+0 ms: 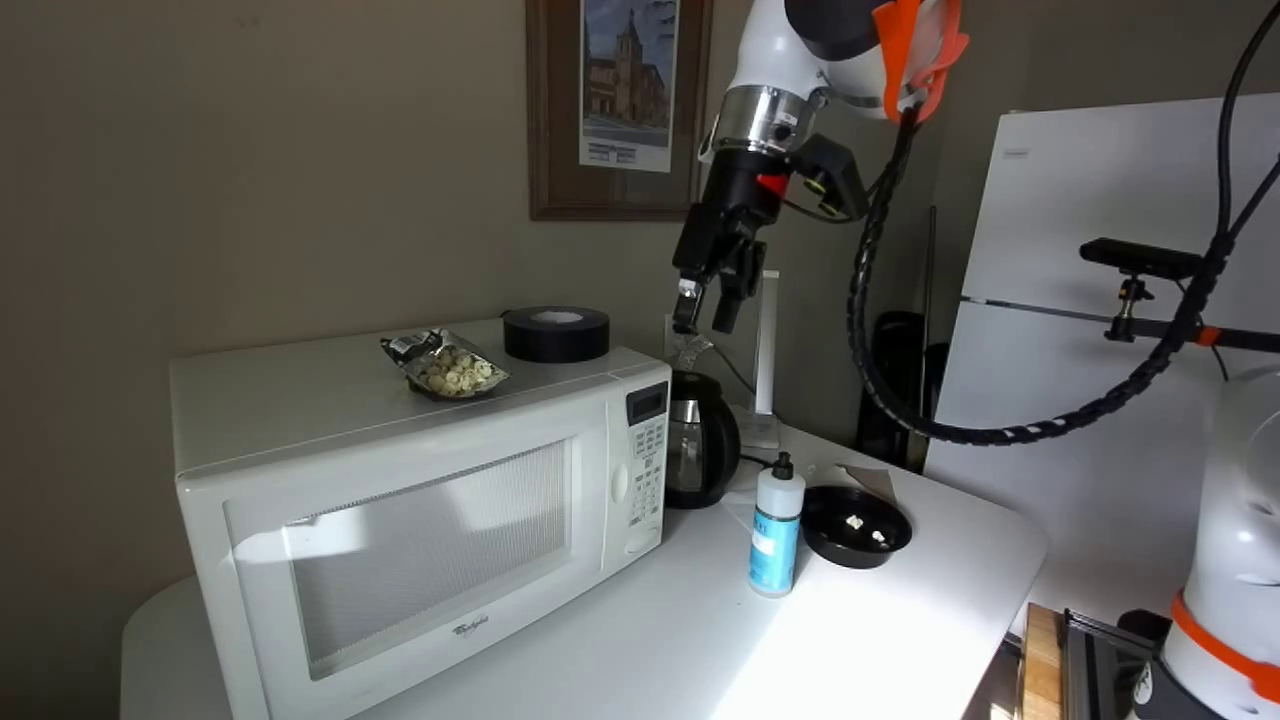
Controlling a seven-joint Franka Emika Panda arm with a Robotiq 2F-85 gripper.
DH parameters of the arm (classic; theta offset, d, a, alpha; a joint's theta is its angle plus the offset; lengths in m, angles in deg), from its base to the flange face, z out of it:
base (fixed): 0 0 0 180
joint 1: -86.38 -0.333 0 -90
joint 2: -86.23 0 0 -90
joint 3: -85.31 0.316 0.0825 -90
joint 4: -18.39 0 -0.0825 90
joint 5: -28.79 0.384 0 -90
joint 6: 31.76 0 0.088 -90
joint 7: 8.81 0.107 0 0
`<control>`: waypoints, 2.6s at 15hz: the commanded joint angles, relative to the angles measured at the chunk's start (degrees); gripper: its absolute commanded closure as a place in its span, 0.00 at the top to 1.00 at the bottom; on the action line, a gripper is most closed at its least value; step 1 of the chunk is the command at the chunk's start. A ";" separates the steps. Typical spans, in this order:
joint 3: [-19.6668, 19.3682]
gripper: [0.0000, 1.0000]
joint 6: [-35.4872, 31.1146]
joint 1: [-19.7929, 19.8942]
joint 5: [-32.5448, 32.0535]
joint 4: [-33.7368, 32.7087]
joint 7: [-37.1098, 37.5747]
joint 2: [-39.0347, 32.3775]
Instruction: Take the tape off of the microwave
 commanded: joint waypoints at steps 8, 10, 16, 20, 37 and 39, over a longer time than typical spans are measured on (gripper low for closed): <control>2.84 1.00 6.60 3.68 -16.72 -31.68 -1.63 -17.68; 2.62 1.00 9.11 3.85 -14.65 -37.34 0.53 -22.79; 2.63 1.00 6.68 4.10 -15.52 -36.43 -0.29 -23.79; 2.65 1.00 6.37 4.19 -25.47 -39.43 -5.13 -29.63; 4.67 1.00 6.54 5.43 -21.77 -51.20 -23.89 -44.02; 4.84 1.00 5.67 5.70 -21.29 -51.97 -24.67 -45.11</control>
